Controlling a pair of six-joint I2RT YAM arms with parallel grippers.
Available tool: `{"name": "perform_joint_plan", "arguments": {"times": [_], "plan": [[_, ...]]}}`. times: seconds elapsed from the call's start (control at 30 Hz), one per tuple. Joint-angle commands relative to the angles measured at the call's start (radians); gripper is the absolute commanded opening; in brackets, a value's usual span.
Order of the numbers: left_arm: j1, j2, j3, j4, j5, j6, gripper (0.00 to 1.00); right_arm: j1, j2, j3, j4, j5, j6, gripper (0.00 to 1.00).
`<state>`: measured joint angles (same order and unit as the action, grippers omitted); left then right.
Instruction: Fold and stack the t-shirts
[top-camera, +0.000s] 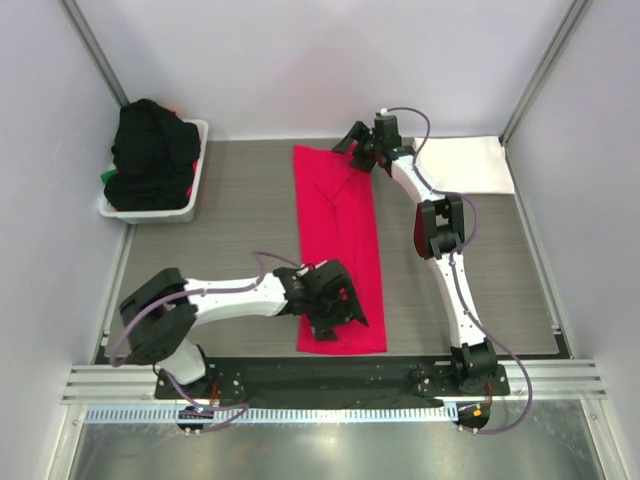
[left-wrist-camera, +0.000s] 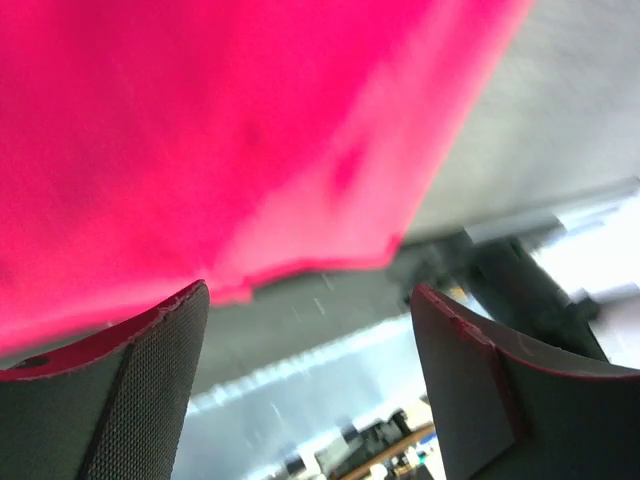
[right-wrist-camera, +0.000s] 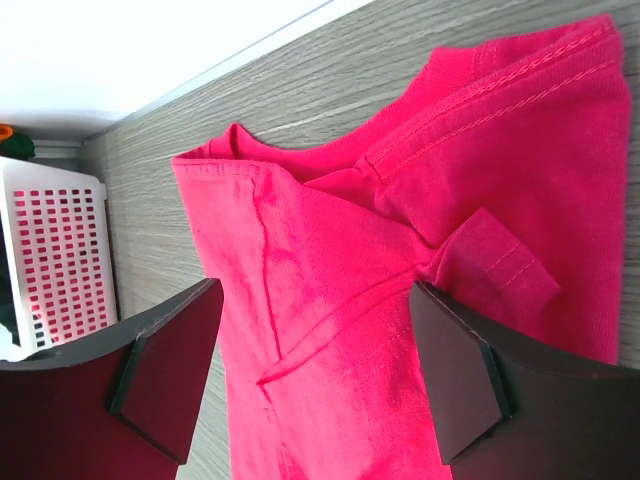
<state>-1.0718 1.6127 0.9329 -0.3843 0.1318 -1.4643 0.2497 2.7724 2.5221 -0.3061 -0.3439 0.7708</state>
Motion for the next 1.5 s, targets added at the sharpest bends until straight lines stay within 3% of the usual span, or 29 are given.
{"name": "perform_joint_plan", "arguments": {"times": [0.0, 0.17, 0.23, 0.27, 0.3, 0.4, 0.47, 0.67, 0.7, 0.73, 0.9, 0.97, 1.1, 1.23, 1.47], "plan": [[-0.053, -0.152, 0.058, -0.043, -0.029, -0.103, 0.83, 0.005, 0.007, -0.029, -0.039, 0.019, -0.007, 0.82], [-0.08, -0.241, 0.148, -0.258, -0.225, -0.024, 0.84, 0.003, -0.121, -0.035, -0.033, -0.036, -0.01, 0.88], [-0.076, -0.264, 0.185, -0.336, -0.302, 0.025, 0.85, 0.003, -0.189, -0.069, -0.034, -0.058, -0.019, 0.92], [-0.074, -0.272, 0.204, -0.422, -0.345, 0.071, 0.85, 0.006, -0.221, -0.083, -0.034, -0.066, -0.028, 0.99], [-0.073, -0.28, 0.222, -0.47, -0.445, 0.09, 0.86, 0.005, -0.3, -0.12, -0.044, -0.067, -0.053, 1.0], [-0.063, -0.322, 0.274, -0.617, -0.608, 0.137, 0.86, 0.003, -0.481, -0.225, -0.13, -0.012, -0.132, 1.0], [-0.031, -0.371, 0.259, -0.649, -0.632, 0.142, 0.86, 0.003, -0.601, -0.326, -0.219, 0.093, -0.159, 1.0], [0.027, -0.511, 0.017, -0.48, -0.584, 0.118, 0.78, 0.075, -1.124, -0.97, -0.424, 0.389, -0.122, 0.98], [0.027, -0.533, -0.014, -0.45, -0.577, 0.114, 0.77, 0.095, -1.192, -1.158, -0.424, 0.407, -0.108, 0.94], [0.03, -0.54, -0.049, -0.397, -0.554, 0.101, 0.76, 0.123, -1.332, -1.251, -0.423, 0.423, -0.067, 0.93], [0.032, -0.519, -0.209, -0.249, -0.472, 0.049, 0.72, 0.276, -1.664, -1.726, -0.432, 0.386, 0.089, 0.85], [0.03, -0.501, -0.239, -0.202, -0.446, 0.022, 0.71, 0.325, -1.804, -1.827, -0.427, 0.364, 0.195, 0.79], [0.016, -0.465, -0.286, -0.134, -0.425, -0.019, 0.7, 0.465, -1.924, -1.988, -0.426, 0.371, 0.326, 0.72], [-0.037, -0.432, -0.304, -0.126, -0.439, -0.068, 0.69, 0.594, -1.901, -2.063, -0.387, 0.39, 0.38, 0.68], [-0.155, -0.384, -0.341, -0.094, -0.462, -0.203, 0.62, 0.646, -1.875, -2.123, -0.32, 0.418, 0.421, 0.55]]}}
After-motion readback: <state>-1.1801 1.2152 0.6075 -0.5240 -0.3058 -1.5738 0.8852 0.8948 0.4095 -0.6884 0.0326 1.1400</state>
